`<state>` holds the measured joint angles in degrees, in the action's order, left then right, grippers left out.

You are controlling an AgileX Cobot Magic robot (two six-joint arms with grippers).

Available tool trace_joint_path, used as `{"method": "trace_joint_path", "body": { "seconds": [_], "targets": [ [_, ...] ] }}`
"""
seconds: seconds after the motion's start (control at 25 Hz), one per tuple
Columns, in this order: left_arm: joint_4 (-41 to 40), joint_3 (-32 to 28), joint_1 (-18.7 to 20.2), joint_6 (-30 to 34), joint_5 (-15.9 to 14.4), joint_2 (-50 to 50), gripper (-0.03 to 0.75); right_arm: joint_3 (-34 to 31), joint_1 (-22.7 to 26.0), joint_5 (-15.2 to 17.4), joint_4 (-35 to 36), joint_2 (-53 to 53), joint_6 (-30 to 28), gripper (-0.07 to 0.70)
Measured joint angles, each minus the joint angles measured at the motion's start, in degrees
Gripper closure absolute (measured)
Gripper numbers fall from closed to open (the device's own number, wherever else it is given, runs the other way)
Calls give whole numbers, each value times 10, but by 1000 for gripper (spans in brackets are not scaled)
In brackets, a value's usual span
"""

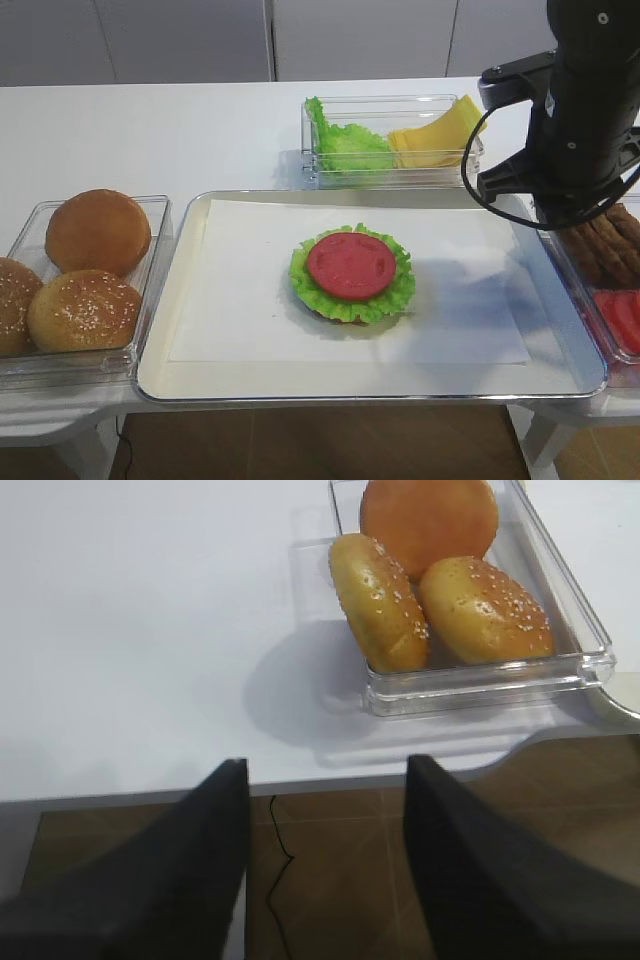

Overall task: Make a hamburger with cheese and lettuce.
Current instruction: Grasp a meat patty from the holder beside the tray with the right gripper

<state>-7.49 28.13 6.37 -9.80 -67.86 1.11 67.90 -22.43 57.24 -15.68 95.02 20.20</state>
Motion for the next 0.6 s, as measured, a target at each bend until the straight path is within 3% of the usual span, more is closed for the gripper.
{"method": "trace_joint_path", "body": {
  "seconds": [0.6],
  "targets": [
    [0,0,0,0,0,0,346,0,0,4,0,-1,16,507]
  ]
}}
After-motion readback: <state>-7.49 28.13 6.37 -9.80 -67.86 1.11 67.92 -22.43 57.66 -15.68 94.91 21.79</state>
